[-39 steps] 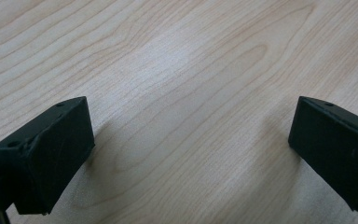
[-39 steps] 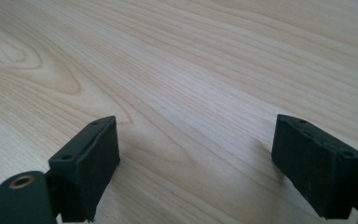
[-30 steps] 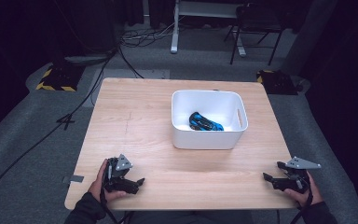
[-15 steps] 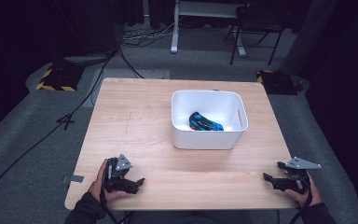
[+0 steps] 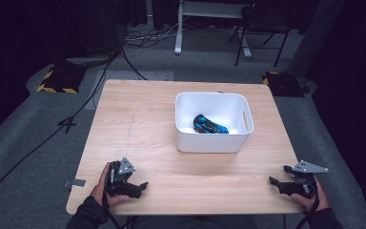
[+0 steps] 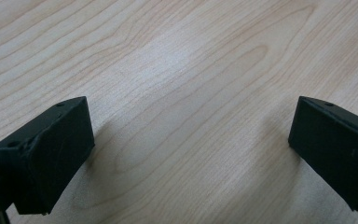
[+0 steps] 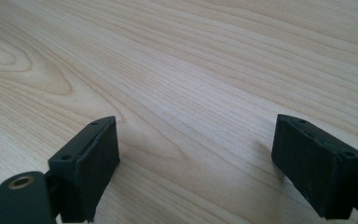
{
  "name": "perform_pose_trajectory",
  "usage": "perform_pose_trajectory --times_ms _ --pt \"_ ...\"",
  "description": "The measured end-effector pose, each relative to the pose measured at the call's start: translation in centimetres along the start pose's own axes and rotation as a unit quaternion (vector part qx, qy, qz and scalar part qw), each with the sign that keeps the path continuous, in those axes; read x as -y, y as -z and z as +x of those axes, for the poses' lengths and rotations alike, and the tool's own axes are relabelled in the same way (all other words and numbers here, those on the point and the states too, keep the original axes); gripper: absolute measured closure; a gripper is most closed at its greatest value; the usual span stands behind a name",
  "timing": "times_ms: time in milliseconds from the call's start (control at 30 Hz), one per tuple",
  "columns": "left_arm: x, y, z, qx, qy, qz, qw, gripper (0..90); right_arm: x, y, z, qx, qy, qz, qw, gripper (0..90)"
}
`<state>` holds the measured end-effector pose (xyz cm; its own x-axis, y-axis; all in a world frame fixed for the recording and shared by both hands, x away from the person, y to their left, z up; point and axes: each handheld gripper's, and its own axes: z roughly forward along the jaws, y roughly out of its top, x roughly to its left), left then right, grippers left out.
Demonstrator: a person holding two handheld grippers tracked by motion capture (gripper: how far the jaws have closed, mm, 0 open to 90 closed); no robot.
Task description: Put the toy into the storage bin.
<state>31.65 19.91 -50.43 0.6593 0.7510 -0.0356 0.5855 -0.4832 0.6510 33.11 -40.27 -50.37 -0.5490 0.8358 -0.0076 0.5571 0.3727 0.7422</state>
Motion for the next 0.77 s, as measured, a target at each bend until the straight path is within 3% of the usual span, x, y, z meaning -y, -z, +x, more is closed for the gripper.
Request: perform_pose_trajectory --times_ms 700,767 --pt "-0.16 0.02 0.13 -0.004 -0.007 0.004 1.0000 0.3 0.01 0.01 -0.03 0.000 0.001 0.000 1.0000 15.0" --pt "-0.14 -0.02 -0.01 -0.005 0.003 0.006 1.0000 0.3 0.02 0.02 -0.04 0.000 0.002 0.000 1.0000 15.0"
